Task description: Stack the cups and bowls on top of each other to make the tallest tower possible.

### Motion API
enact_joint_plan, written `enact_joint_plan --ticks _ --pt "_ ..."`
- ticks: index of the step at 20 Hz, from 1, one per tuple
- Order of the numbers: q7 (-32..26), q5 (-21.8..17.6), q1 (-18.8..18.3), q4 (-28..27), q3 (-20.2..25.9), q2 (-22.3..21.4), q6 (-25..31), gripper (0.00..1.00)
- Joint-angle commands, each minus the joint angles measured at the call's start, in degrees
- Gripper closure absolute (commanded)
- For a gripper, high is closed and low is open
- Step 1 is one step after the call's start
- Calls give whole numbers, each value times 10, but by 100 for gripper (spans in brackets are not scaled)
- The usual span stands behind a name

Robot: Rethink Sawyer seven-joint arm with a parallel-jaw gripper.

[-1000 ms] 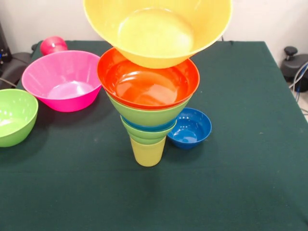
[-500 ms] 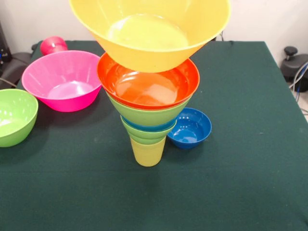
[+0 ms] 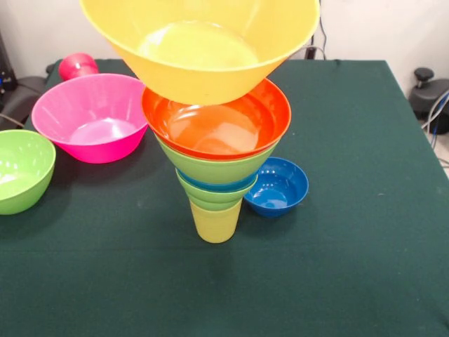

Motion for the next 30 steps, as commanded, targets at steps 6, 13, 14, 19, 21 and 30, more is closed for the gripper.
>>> enact_joint_plan --ticks 6,13,14,19,21,30 --pt "-90 -46 -1 45 21 16 -61 100" --pt "-84 -48 -6 54 25 13 -72 100" --pt "-82 -50 -5 54 23 13 -73 100" --pt "-81 -50 -8 58 27 15 -79 100" --pt "-79 -51 -8 58 27 15 -81 100" --pt "-56 -60 12 58 7 16 -96 100"
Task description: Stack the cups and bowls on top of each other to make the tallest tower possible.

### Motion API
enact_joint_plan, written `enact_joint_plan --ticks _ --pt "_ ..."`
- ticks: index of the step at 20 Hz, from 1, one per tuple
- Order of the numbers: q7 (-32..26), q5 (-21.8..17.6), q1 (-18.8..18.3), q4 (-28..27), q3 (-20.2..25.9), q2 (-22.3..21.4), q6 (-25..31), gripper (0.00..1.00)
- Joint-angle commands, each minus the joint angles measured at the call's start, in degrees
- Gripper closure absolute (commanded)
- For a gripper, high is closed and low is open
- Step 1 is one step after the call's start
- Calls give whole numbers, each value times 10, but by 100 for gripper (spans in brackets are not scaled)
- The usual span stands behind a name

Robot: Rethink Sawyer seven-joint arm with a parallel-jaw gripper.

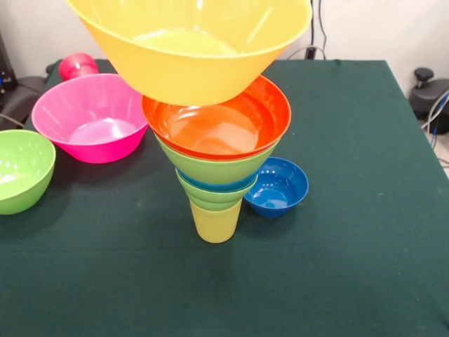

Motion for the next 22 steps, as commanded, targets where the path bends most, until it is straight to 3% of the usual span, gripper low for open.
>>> enact_joint_plan --ticks 1,22 --pt "-55 -38 27 42 -1 17 -23 100" --pt "-37 -40 35 57 -3 15 -48 100"
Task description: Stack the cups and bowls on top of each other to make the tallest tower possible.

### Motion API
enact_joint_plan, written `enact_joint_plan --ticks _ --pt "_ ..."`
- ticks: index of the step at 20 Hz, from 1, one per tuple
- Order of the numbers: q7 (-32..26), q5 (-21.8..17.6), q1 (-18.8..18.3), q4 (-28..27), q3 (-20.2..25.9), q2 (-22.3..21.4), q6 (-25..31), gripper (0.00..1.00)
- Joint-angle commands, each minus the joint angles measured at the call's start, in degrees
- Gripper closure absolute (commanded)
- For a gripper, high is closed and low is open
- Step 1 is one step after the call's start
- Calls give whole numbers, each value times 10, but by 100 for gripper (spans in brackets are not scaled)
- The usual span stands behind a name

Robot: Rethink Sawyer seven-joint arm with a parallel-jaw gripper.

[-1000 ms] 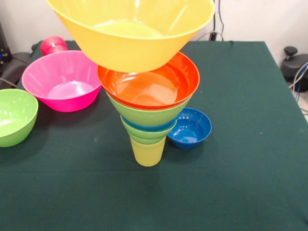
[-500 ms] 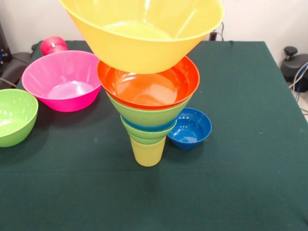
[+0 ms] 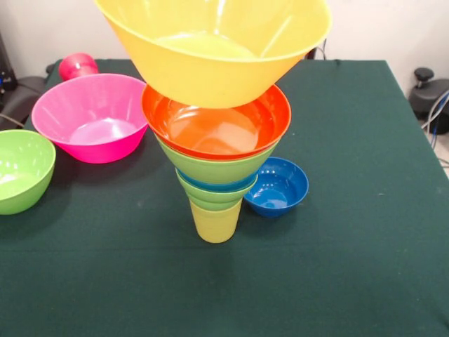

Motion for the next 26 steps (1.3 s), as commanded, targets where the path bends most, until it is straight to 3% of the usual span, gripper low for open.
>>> enact_joint_plan --ticks 1,26 --pt "-36 -34 23 51 -3 15 -45 100" --pt "-27 -45 32 72 -11 19 -94 100"
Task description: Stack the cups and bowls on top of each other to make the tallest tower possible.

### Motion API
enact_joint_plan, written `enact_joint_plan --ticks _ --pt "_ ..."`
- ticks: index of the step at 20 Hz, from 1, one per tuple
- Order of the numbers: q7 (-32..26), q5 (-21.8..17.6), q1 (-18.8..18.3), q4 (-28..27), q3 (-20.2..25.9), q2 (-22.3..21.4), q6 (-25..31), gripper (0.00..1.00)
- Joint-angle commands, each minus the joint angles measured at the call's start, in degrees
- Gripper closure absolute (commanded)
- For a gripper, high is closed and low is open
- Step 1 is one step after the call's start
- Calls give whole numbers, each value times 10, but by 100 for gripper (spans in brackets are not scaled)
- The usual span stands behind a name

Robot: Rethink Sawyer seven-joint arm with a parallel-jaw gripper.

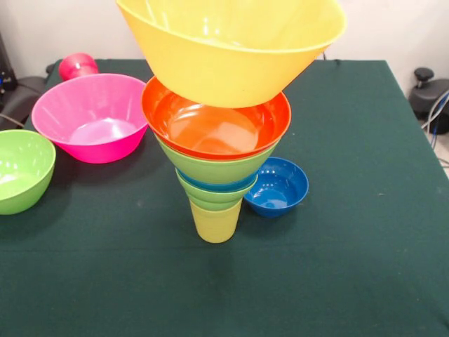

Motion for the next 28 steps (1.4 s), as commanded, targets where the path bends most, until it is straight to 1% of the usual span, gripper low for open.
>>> enact_joint_plan --ticks 1,12,28 --pt "-27 -39 31 45 -11 19 -32 100" --pt "-26 -50 30 50 -15 22 -51 100" --pt "-41 -62 9 56 -3 32 -67 100"
